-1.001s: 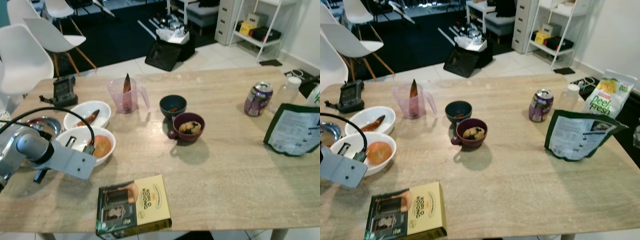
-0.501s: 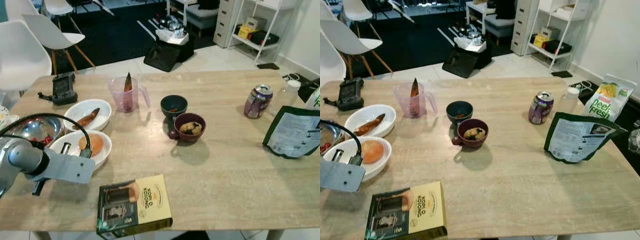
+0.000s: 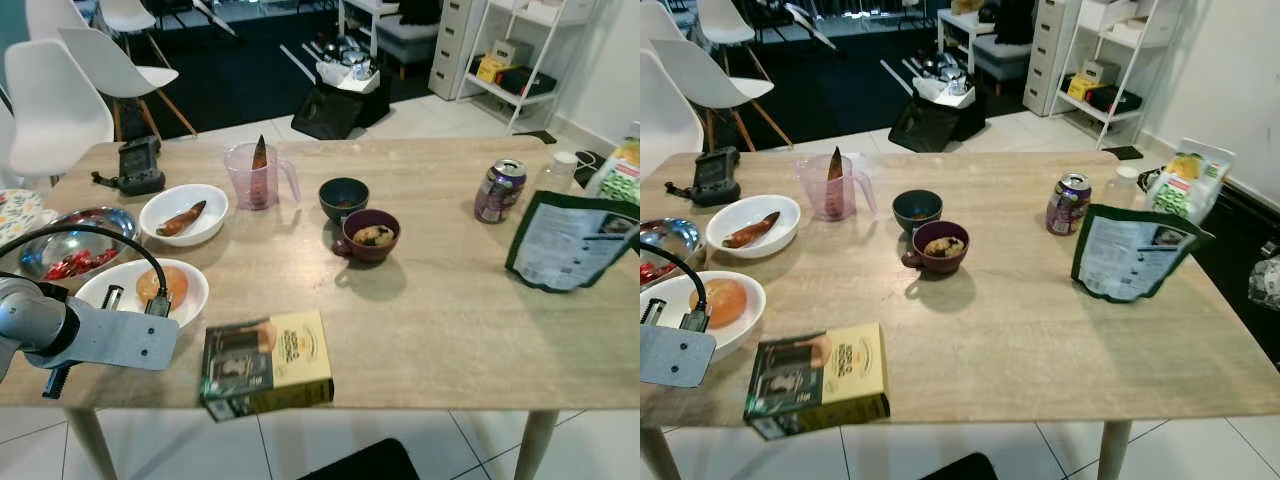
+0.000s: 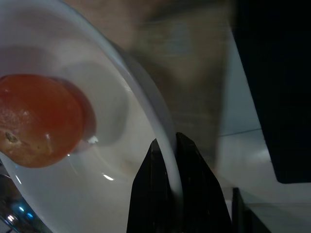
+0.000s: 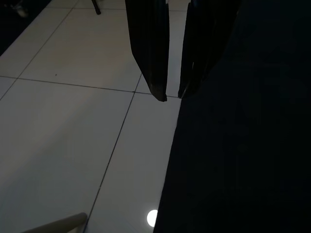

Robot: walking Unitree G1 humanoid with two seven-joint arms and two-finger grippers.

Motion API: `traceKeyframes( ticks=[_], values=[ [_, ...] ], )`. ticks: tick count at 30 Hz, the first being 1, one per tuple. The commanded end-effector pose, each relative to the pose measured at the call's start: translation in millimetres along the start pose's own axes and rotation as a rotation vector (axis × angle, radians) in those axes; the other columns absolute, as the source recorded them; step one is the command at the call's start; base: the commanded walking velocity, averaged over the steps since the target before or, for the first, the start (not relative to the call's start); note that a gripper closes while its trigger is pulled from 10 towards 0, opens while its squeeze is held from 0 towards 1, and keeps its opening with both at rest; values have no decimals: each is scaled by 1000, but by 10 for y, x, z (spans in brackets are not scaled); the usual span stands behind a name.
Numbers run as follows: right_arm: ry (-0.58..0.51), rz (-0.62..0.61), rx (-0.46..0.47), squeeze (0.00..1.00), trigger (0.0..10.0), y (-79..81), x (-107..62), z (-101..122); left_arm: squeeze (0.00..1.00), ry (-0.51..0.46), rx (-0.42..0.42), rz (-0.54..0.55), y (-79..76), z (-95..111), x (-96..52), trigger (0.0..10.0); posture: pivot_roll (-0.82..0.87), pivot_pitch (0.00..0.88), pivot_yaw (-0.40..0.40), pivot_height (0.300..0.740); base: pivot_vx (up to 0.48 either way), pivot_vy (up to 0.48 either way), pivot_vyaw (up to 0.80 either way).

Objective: Restocking fridge

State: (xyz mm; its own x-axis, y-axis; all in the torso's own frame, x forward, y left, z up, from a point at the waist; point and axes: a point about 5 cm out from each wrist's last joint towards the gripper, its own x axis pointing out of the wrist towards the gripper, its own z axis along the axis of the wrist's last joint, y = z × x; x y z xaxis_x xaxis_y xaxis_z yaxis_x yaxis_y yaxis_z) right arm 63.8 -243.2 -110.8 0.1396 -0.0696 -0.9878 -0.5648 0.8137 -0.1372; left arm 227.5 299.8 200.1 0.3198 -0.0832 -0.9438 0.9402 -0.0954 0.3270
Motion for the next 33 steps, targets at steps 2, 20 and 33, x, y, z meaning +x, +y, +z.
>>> traceKeyframes(
  ticks=[2,20,33],
  values=[
    [-7,-5,0,0,10000,-19,-1,27,0,96,-5,11,11,-93,-155,10000,128,0,-1,740,-300,0,0],
    [-14,9,-13,0,10000,21,8,59,0,95,-87,-35,-211,-58,-58,10000,142,0,-13,740,-317,0,0],
    [-15,3,-12,0,10000,-3,7,83,0,15,-98,-52,-367,171,418,10000,134,0,-23,740,-322,0,0]
  ],
)
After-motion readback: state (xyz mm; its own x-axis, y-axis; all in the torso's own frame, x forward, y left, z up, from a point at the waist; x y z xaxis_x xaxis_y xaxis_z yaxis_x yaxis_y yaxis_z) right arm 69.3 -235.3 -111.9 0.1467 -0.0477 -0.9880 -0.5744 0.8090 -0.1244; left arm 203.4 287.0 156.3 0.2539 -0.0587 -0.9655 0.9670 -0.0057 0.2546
